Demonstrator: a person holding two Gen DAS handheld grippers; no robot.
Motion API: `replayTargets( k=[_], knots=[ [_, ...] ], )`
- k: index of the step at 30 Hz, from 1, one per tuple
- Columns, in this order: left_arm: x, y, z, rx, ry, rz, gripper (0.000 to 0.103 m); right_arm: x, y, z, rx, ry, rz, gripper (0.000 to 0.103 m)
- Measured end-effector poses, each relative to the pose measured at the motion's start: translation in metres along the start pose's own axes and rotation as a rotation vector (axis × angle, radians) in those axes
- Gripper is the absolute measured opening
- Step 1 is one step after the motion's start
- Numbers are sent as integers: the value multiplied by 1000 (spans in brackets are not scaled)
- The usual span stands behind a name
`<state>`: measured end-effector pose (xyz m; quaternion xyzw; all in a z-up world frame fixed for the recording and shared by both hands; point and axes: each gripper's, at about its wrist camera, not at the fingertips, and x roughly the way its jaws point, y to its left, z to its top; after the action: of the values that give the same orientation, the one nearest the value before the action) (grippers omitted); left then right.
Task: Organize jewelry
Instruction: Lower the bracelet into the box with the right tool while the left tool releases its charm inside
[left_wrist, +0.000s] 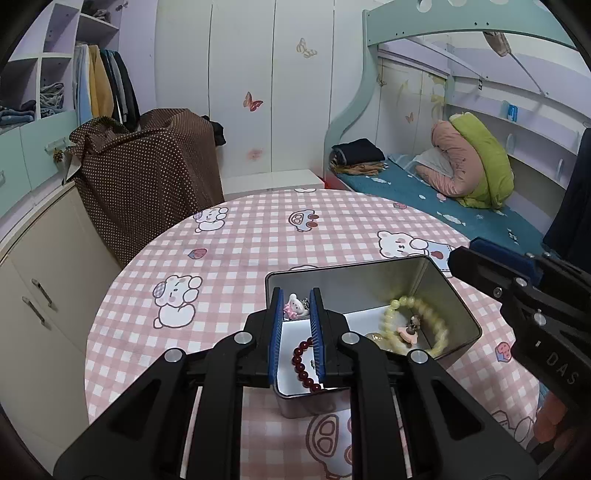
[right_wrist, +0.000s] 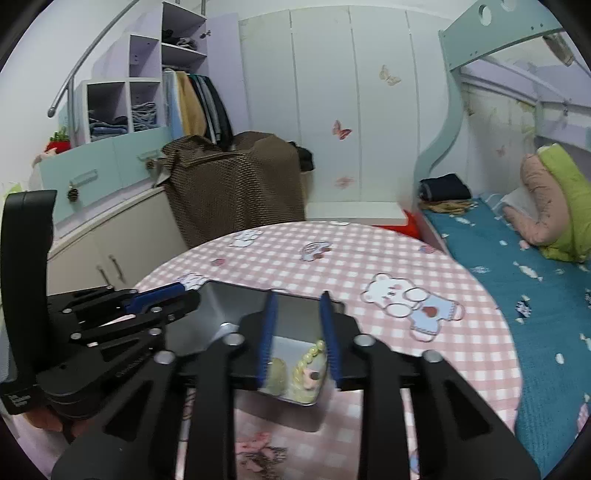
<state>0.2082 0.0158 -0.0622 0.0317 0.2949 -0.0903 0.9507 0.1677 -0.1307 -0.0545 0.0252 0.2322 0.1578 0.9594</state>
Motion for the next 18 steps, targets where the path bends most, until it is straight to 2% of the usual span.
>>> replayTargets(
  k=[1,4,7,11,13,14,18],
  knots=[
    [0,0,0,1,-1,-2,15,-1,-2,-1,6,-2,-10,49],
    [1,-2,1,5,0,-2,15,-1,-8,-4,16,-2,-36,57],
    [2,-3,1,5,-1,-4,15,0,-14,-9,38,7,-51,62],
    [3,-4,1,4,-3,-10,16,2,-19,-14,47,24,-62,63],
    [4,-4,1,-6,11,-19,33,1,-19,-15,42,29,-66,66],
    [3,-4,1,-7,8,-16,47,1,-19,-16,38,30,-72,67],
    [0,-5,1,2,-2,-21,49,-1,-20,-16,33,30,-79,68]
  ],
)
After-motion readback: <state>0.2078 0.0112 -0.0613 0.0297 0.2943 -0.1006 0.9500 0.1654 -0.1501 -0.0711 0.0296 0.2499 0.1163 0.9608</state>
